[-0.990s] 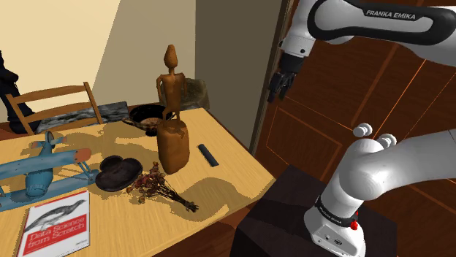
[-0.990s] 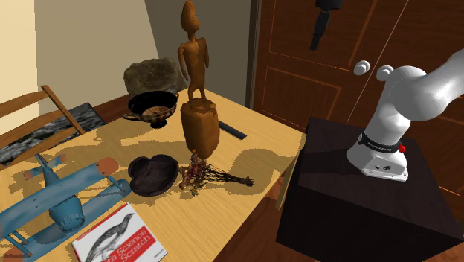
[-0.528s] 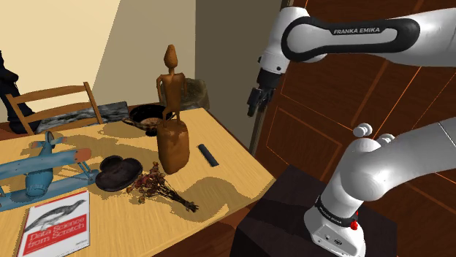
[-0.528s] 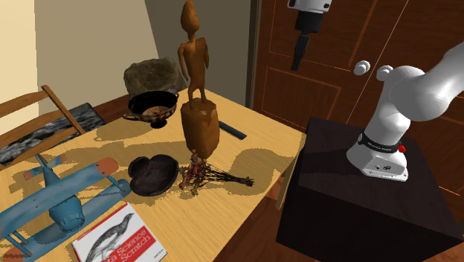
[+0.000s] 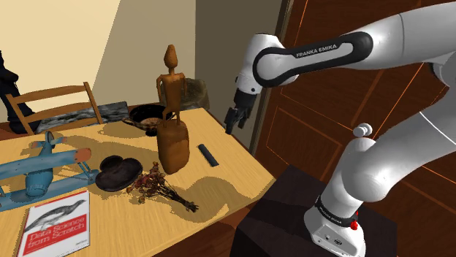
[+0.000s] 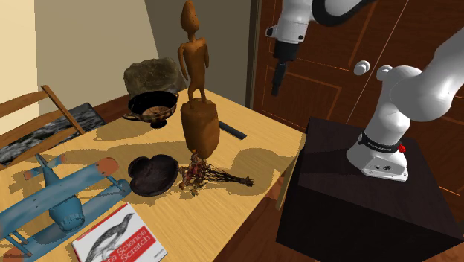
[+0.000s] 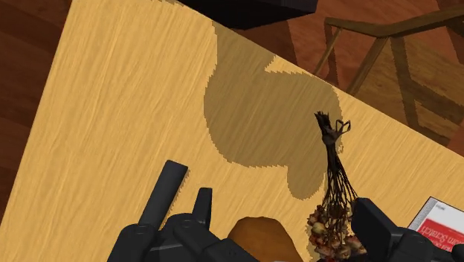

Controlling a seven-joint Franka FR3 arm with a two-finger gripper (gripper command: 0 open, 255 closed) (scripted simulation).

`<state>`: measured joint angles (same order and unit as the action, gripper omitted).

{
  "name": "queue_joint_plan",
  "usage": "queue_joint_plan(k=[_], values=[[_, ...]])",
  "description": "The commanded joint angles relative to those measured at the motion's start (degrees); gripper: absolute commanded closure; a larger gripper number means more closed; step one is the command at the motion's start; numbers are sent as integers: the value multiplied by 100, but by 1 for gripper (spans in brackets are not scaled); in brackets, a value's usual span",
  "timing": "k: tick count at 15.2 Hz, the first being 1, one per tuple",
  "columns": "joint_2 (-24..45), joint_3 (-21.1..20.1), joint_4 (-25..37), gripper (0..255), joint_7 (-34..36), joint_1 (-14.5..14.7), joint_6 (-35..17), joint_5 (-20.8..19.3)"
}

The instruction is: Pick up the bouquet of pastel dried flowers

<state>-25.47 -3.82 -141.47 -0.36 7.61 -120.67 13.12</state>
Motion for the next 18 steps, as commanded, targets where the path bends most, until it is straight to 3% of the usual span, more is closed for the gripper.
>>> queue_joint_plan(k=[1,9,18], values=[[333,-109,3,0,23,106,-358,120],[1903,-459,466,0,25,442,-1544,456],[3770,-771,1508,0,116,783,-2481,523]])
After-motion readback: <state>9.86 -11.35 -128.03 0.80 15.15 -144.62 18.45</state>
